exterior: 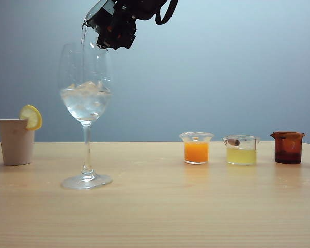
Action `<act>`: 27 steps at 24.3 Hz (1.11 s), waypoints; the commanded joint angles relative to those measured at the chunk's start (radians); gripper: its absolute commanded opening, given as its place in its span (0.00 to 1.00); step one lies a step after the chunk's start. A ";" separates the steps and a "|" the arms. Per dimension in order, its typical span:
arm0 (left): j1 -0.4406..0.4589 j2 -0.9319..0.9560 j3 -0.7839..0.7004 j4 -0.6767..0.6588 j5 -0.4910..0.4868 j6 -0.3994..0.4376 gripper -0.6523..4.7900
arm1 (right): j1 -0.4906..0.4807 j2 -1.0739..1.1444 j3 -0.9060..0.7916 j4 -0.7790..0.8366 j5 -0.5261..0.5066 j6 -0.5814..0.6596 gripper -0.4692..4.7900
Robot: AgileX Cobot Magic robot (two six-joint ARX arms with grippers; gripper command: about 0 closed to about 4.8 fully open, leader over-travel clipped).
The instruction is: Pick up the first measuring cup from the left, pour the coconut rum inside into the goblet, and finally put the measuring cup back in its original place.
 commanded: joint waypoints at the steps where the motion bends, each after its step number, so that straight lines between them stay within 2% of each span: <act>1: 0.001 -0.002 0.006 0.016 0.008 0.000 0.11 | 0.001 -0.006 0.006 0.026 0.002 -0.022 0.37; 27: 0.001 -0.002 0.006 0.016 0.008 0.001 0.11 | 0.002 -0.006 0.007 0.034 0.001 -0.130 0.37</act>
